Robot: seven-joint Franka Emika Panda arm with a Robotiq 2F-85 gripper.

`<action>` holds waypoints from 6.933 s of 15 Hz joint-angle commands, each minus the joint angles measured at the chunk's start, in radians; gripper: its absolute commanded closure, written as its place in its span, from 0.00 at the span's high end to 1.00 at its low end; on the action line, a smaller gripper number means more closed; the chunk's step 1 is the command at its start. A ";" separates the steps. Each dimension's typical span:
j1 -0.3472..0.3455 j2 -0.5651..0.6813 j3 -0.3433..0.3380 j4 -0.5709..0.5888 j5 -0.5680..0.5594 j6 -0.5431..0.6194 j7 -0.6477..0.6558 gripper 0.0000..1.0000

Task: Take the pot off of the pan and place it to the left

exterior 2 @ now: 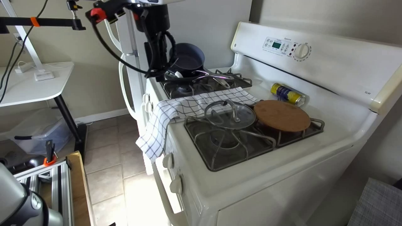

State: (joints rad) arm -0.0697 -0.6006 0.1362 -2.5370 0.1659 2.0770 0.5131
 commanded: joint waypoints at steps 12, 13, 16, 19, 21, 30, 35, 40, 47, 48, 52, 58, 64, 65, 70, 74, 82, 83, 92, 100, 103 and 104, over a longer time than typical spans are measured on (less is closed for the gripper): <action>0.021 0.285 -0.029 0.332 0.129 0.003 0.161 1.00; 0.022 0.323 -0.024 0.366 0.138 -0.019 0.200 1.00; 0.025 0.456 -0.004 0.479 0.133 -0.077 0.346 1.00; 0.059 0.625 -0.006 0.646 0.163 -0.127 0.455 1.00; 0.088 0.712 -0.011 0.745 0.173 -0.130 0.514 1.00; 0.148 0.800 -0.030 0.845 0.174 -0.143 0.478 1.00; 0.154 0.855 -0.025 0.867 0.268 -0.050 0.480 1.00; 0.172 0.917 -0.023 0.883 0.259 -0.034 0.469 1.00; 0.198 0.998 -0.041 0.904 0.228 -0.045 0.494 1.00; 0.198 1.002 -0.045 0.904 0.227 -0.045 0.497 1.00; 0.197 1.021 -0.056 0.916 0.233 -0.042 0.498 1.00; 0.194 0.980 -0.040 0.916 0.256 -0.018 0.442 1.00; 0.177 0.867 0.005 0.761 0.330 0.155 0.158 1.00; 0.172 0.842 0.012 0.711 0.361 0.214 0.090 1.00; 0.155 0.754 0.062 0.535 0.664 0.371 -0.293 1.00; 0.165 0.645 0.031 0.399 0.800 0.345 -0.424 1.00; 0.177 0.580 -0.009 0.340 0.783 0.344 -0.401 1.00; 0.179 0.595 -0.007 0.351 0.768 0.347 -0.382 1.00; 0.192 0.690 -0.002 0.405 0.773 0.337 -0.398 0.66; 0.198 0.755 0.000 0.465 0.742 0.326 -0.380 0.45; 0.203 0.776 0.000 0.479 0.719 0.325 -0.366 0.47; 0.204 0.783 0.001 0.484 0.715 0.329 -0.362 0.43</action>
State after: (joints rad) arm 0.1262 0.1532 0.1388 -2.0823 0.9120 2.4180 0.1171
